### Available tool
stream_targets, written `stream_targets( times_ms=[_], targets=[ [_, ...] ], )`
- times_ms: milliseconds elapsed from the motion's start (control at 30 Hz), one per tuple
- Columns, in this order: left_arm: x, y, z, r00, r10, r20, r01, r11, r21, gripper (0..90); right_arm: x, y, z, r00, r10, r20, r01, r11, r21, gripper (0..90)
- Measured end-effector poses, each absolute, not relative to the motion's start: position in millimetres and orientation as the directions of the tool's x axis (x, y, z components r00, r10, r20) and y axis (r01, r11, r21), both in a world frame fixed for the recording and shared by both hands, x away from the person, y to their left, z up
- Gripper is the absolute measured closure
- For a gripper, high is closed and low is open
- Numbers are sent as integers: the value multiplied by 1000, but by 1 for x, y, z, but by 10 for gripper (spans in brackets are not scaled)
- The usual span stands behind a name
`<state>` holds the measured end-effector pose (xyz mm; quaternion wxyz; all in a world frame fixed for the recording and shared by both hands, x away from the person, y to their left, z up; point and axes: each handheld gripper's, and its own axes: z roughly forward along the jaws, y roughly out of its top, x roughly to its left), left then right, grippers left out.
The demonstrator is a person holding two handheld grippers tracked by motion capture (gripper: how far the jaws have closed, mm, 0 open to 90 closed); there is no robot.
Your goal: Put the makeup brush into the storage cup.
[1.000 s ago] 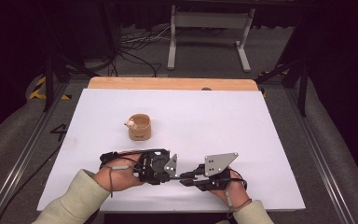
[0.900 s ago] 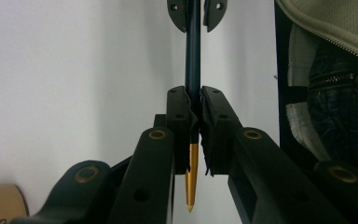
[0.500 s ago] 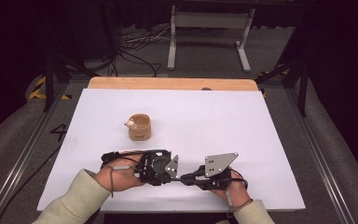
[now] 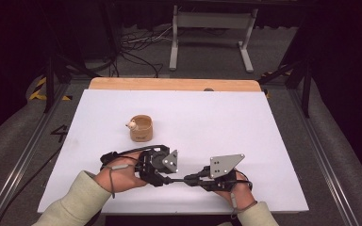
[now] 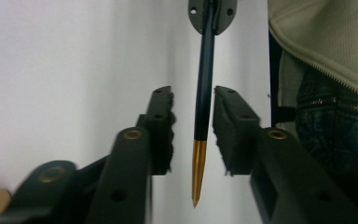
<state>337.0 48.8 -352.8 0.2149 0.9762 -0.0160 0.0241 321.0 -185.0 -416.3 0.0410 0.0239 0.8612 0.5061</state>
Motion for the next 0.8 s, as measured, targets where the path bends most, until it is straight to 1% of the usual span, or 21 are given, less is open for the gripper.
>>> stream_targets(
  times_ms=[133, 167, 200, 267, 533, 767, 800],
  targets=[
    [341, 61, -351, 1000, 31, 5, 24, -857, 514, 565, 320, -190, -412, -993, 102, -64, -10, 460, 888, 842],
    [341, 61, -351, 1000, 31, 5, 24, -857, 514, 541, 320, -190, -412, -993, 102, -64, -10, 460, 888, 842],
    [342, 64, -350, 999, 35, 1, 29, -846, 532, 541, 320, -191, -412, -992, 109, -70, -14, 450, 893, 842],
    [343, 68, -351, 999, 48, -8, 45, -826, 562, 488, 320, -196, -409, -990, 123, -74, -16, 417, 909, 842],
    [344, 86, -356, 996, 81, -32, 81, -725, 684, 429, 319, -205, -404, -984, 158, -79, -19, 352, 936, 842],
    [342, 93, -361, 995, 95, -30, 86, -657, 749, 400, 319, -209, -403, -981, 177, -76, -18, 309, 951, 842],
    [342, 94, -362, 995, 94, -35, 88, -648, 757, 377, 319, -210, -402, -981, 180, -74, -17, 302, 953, 842]
  ],
)
